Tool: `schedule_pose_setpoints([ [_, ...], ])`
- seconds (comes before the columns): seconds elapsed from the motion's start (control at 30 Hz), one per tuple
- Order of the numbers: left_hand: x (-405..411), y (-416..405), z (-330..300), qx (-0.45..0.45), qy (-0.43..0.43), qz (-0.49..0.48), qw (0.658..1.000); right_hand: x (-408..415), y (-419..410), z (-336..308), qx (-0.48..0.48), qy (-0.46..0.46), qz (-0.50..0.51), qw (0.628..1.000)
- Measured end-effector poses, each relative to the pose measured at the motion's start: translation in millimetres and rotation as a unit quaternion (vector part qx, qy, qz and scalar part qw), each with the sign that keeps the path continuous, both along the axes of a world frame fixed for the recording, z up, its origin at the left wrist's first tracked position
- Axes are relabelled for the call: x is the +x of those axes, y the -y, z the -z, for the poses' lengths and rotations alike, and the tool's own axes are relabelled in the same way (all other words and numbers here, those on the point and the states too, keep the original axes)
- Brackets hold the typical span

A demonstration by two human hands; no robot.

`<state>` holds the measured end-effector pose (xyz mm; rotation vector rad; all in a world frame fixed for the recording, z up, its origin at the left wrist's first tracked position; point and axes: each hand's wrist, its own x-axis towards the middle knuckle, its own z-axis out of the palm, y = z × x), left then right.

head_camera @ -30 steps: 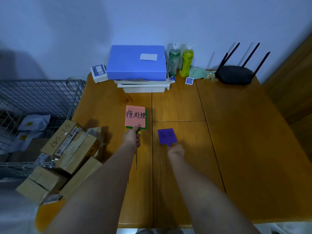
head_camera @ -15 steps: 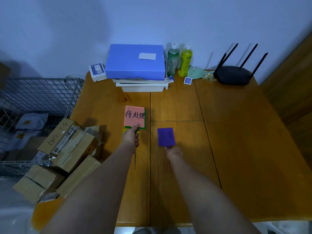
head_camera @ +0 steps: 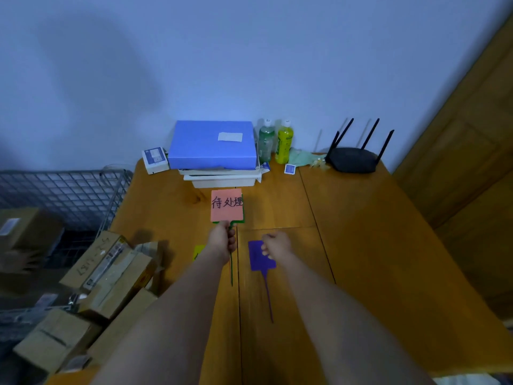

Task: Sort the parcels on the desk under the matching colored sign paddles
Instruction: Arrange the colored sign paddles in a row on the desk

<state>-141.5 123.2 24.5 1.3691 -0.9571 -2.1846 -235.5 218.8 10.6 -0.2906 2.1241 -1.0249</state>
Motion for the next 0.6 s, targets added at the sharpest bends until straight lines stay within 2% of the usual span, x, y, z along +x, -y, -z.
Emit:
schedule_pose_setpoints([
  [0.23,-25.1,-14.3,-18.2,-0.036,-0.019,0.073,0.996,0.1,9.6,-62.9,-0.146,-0.006,0.002,0.989],
  [0.4,-40.9,-26.4,-24.3,-0.023,-0.046,0.054,0.997,-12.3,-3.4,-67.7,-0.157,-0.006,-0.004,0.988],
  [0.6,-68.7,-45.7,-25.0,0.011,-0.027,0.055,0.998,-40.3,-25.9,-63.4,-0.145,-0.018,-0.039,0.989],
])
